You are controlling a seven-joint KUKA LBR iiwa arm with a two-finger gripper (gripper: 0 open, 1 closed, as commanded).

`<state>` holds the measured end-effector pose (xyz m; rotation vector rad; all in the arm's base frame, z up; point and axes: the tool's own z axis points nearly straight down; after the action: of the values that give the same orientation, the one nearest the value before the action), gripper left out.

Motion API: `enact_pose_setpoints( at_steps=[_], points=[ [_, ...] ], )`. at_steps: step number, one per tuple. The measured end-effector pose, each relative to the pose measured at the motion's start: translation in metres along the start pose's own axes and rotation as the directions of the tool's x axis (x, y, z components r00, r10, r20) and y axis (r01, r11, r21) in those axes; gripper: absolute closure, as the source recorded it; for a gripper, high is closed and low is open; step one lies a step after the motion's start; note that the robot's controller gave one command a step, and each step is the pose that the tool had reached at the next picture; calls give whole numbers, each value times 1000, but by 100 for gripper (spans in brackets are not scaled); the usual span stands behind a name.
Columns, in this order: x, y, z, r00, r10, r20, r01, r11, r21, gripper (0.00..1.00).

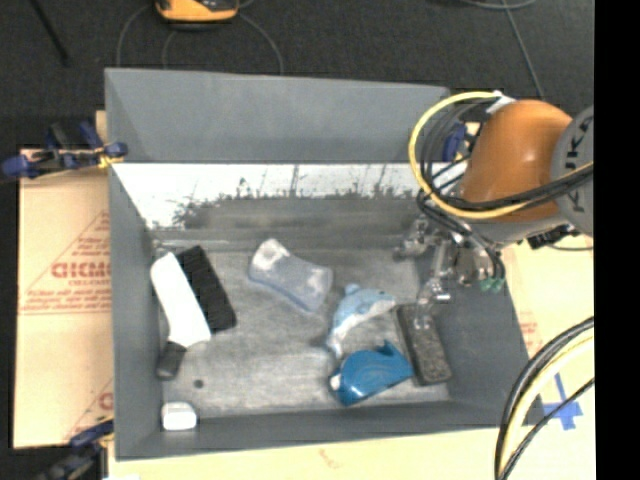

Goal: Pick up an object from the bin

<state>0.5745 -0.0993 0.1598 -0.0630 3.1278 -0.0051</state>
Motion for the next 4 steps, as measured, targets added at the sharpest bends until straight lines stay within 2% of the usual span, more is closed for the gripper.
enact_pose_setpoints(
  at_steps=[1,2,3,4],
  points=[
    [-2,-2,23,1000,-30,-6,30,1000,-2,0],
    [-9,12,-5,995,-101,-14,101,995,-5,0],
    [-4,-4,17,999,41,3,-41,999,-2,0],
    [-38,4,64,998,68,-8,-68,998,0,0]
  ],
)
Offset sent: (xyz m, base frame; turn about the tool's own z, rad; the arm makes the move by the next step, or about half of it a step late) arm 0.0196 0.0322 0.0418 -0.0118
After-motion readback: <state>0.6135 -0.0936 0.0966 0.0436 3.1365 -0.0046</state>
